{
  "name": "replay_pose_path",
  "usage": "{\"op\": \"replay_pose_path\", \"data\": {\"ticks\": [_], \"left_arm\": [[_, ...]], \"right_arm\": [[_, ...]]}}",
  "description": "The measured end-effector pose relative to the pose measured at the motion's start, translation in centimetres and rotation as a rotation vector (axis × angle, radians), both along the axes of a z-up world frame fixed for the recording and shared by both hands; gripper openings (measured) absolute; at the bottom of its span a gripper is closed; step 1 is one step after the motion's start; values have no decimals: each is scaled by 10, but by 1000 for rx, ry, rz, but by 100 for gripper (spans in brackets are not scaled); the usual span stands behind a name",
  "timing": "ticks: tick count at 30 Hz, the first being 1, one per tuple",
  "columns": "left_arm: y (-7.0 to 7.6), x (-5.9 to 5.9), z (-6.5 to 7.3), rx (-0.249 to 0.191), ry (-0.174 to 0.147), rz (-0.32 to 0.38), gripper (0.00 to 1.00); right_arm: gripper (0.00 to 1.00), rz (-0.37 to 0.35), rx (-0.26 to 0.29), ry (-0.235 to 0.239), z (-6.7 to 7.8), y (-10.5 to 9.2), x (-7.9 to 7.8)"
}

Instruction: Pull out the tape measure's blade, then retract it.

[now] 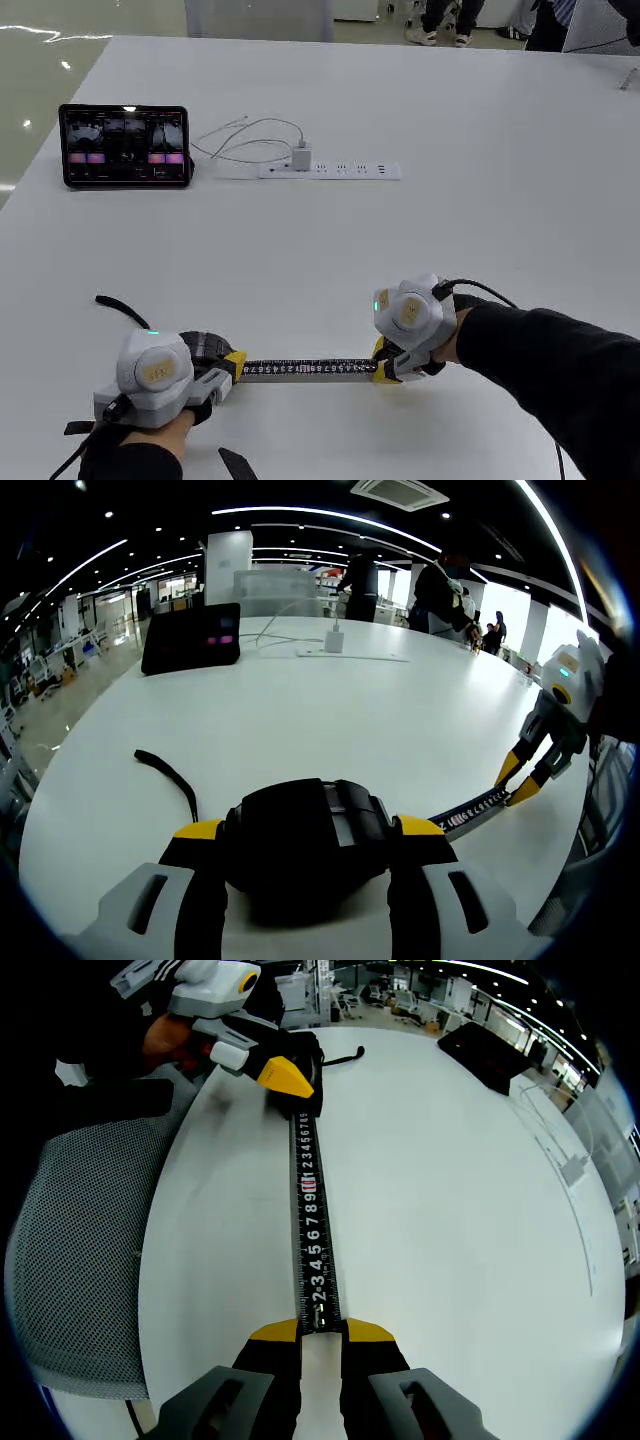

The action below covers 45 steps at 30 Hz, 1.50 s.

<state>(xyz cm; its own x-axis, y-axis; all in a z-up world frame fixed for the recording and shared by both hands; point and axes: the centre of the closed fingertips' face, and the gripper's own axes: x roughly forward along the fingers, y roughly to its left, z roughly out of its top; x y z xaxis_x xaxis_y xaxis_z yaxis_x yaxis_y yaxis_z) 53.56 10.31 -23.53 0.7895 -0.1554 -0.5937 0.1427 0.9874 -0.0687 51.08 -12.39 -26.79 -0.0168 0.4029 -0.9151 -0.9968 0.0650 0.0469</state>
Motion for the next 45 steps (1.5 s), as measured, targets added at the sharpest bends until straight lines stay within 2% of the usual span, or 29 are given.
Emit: {"op": "replay_pose_path", "data": {"ticks": [45], "left_arm": [[0,0,0,-8,9,-3,61]], "right_arm": [[10,-6,-3,-3,0,23,-1]]}}
